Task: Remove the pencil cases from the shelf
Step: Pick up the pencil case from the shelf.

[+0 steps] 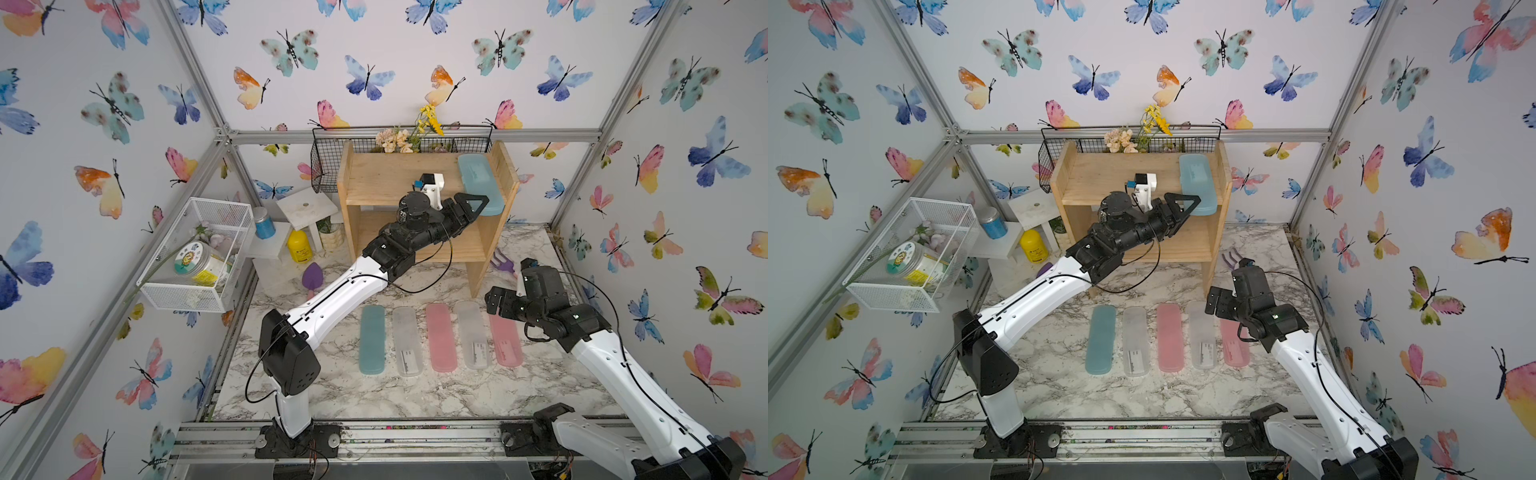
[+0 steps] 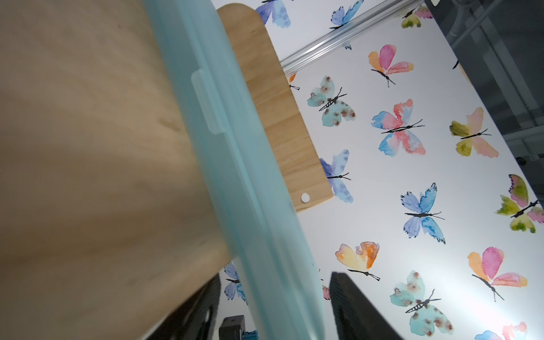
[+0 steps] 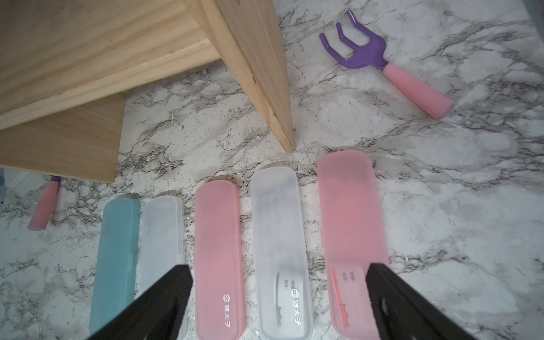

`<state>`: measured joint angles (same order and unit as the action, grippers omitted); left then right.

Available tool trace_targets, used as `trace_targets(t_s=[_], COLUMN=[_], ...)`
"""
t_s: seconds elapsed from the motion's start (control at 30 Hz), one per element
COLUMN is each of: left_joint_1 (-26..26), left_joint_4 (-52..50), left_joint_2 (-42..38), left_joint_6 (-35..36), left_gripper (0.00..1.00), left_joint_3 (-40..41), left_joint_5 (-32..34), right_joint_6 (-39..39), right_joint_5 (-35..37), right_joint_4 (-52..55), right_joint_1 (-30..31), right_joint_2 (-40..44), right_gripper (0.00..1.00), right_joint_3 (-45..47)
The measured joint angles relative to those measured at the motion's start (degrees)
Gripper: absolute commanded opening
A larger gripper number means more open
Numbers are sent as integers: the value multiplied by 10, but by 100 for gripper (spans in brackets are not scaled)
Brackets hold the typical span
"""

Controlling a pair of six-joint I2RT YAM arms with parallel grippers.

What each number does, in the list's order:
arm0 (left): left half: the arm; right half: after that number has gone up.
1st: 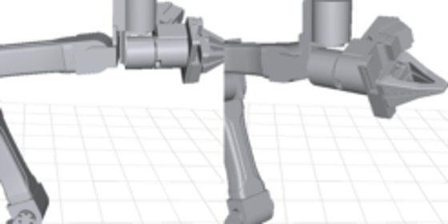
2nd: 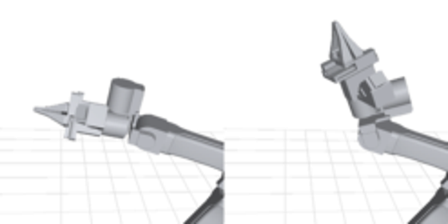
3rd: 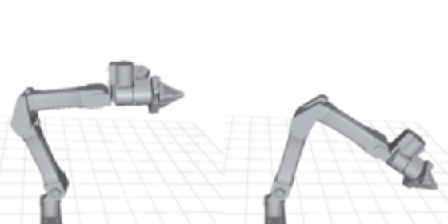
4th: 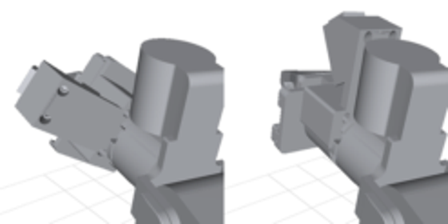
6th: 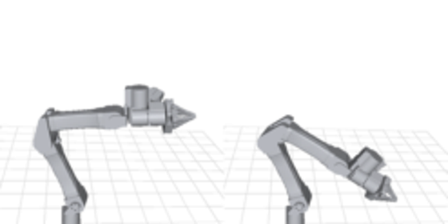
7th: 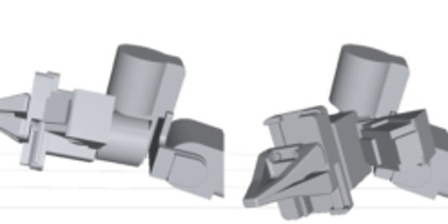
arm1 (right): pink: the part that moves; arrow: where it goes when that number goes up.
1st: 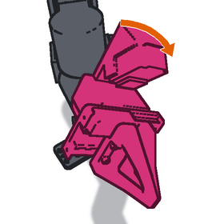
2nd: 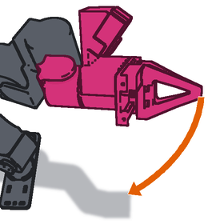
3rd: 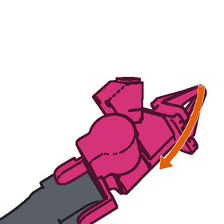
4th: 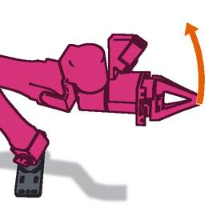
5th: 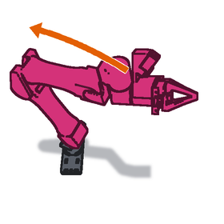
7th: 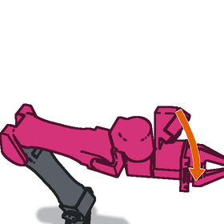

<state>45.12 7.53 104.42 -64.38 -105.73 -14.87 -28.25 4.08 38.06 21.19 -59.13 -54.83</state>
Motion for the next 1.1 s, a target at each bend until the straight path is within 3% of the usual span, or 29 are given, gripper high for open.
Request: trace_targets(t_s=[0.07,0.33,0.43,0.5,0.6,0.73,1.1], left_joint_1=[0,0,4,7,7,8,32], left_joint_4=[-1,13,35,48,62,59,26], left_joint_2=[0,-1,-8,-22,-49,-109,-413], left_joint_6=[0,1,0,2,13,52,215], left_gripper=[54,25,22,12,11,0,0], left_joint_3=[0,9,28,54,94,166,493], left_joint_5=[0,0,-3,-3,-1,20,182], right_joint_6=[0,0,0,0,3,13,35], right_joint_5=[-3,-7,-8,-10,-15,-30,-197], right_joint_4=[0,0,1,2,6,11,-4], right_joint_1=[-1,-2,-2,-2,-3,-3,4], right_joint_2=[0,1,4,9,20,38,1], right_gripper=[99,99,99,99,99,99,99], right_joint_3=[0,0,0,-1,-8,-46,-211])
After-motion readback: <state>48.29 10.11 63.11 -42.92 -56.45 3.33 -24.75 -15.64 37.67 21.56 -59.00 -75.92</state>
